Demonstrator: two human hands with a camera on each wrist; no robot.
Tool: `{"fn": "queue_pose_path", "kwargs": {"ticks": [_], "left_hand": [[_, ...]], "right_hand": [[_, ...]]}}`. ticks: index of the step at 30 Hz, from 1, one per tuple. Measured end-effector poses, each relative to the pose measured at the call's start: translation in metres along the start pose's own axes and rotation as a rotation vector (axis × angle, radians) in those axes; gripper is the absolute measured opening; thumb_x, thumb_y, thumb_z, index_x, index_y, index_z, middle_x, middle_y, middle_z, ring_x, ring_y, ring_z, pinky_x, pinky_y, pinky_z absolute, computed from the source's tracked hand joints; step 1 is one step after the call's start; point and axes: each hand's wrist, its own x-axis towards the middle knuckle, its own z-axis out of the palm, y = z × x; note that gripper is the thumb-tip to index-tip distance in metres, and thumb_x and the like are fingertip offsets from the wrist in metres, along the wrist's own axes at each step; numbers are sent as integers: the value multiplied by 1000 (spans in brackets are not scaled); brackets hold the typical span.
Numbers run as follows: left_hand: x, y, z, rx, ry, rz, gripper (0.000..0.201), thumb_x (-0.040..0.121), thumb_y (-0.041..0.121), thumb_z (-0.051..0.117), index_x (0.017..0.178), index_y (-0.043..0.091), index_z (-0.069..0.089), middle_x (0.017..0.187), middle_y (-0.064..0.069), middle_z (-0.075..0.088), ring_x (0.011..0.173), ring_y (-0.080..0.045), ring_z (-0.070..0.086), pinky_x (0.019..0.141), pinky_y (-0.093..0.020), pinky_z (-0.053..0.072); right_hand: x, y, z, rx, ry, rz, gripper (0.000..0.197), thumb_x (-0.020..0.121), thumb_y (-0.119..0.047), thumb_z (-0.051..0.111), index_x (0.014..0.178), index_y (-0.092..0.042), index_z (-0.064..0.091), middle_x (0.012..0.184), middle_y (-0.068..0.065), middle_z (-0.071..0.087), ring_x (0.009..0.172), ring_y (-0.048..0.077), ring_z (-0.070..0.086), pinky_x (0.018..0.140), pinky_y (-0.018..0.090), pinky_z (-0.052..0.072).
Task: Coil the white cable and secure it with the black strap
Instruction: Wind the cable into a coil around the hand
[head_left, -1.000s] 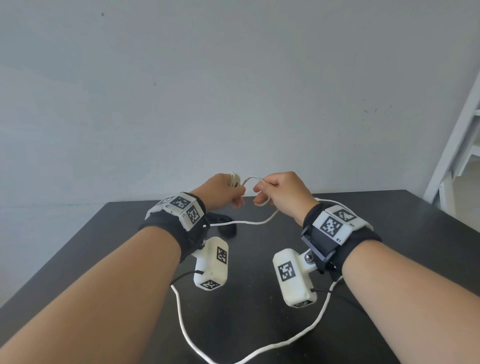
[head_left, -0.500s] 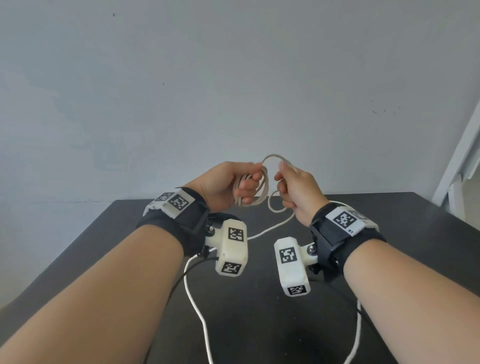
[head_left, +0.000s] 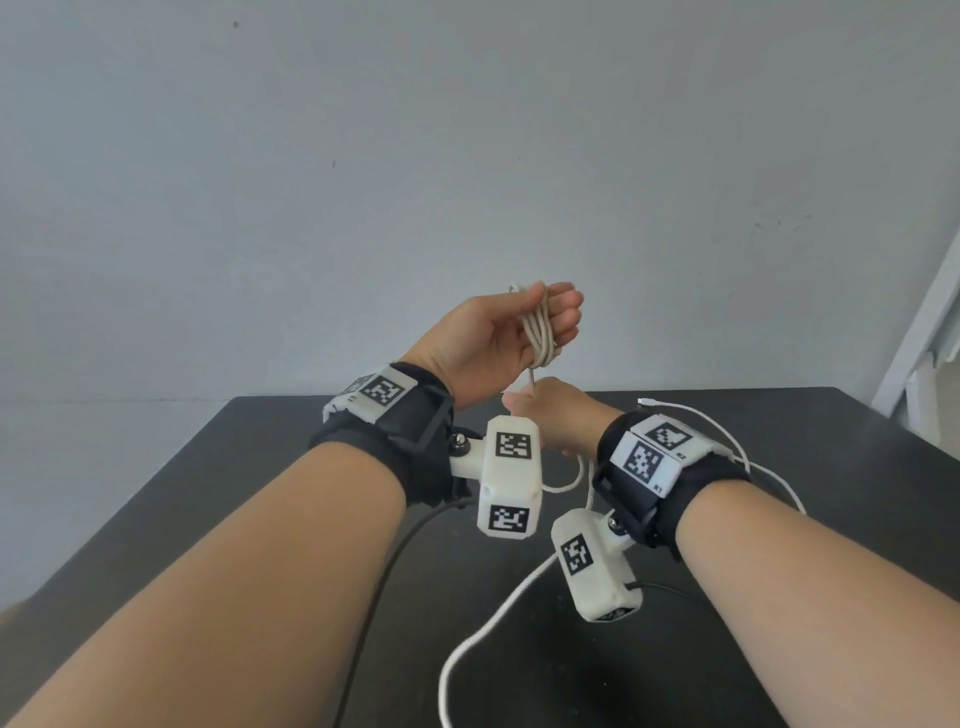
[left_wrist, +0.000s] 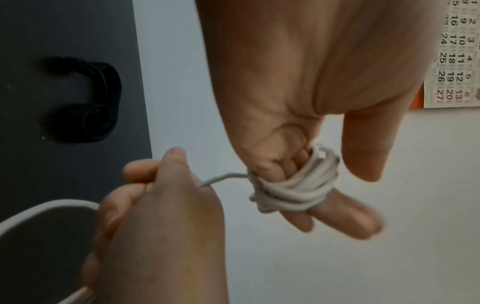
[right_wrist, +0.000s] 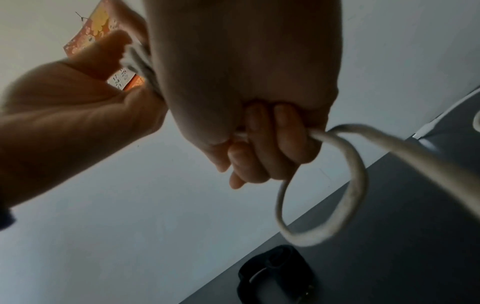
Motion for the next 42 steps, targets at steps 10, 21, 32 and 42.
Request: {"fn": "queue_pose_path", "kwargs": {"ticks": [10, 21, 32, 42], "left_hand": [[6, -14, -16, 513, 361, 92, 37, 94, -4, 46, 130, -3, 41, 129, -14, 59, 119, -22, 55, 99, -35, 42], [9, -16, -30, 1152, 440, -52, 26, 89, 19, 55, 65, 10, 49, 73, -7, 58, 86, -22, 64, 83, -39, 49], [2, -12, -29, 1216, 471, -160, 21, 89, -1, 45, 70, 7, 49, 64, -5, 64, 65, -18, 54, 62, -21, 44], [-8, -13, -32, 1202, 237, -293, 18, 87, 14, 55, 71, 5, 54, 57, -6, 55, 53, -19, 52, 65, -31, 45]], "right_hand": [[-10, -6, 0, -118, -74, -179, 24, 93, -27, 51, 76, -9, 53, 74, 7, 53, 68, 19, 48, 66, 30, 38], [-18, 12, -7, 405, -133, -137, 16, 87, -1, 56, 91, -8, 69, 52, 1, 38, 39, 7, 35, 47, 21, 45], [-17, 8, -12, 890, -5, -73, 31, 84, 15, 43, 98, -12, 49, 80, 10, 67, 63, 13, 54, 58, 25, 38], [-17, 7, -9, 978, 212, -108, 19, 88, 1, 55, 94, -14, 45, 78, 10, 69, 41, 9, 37, 47, 22, 39]]}}
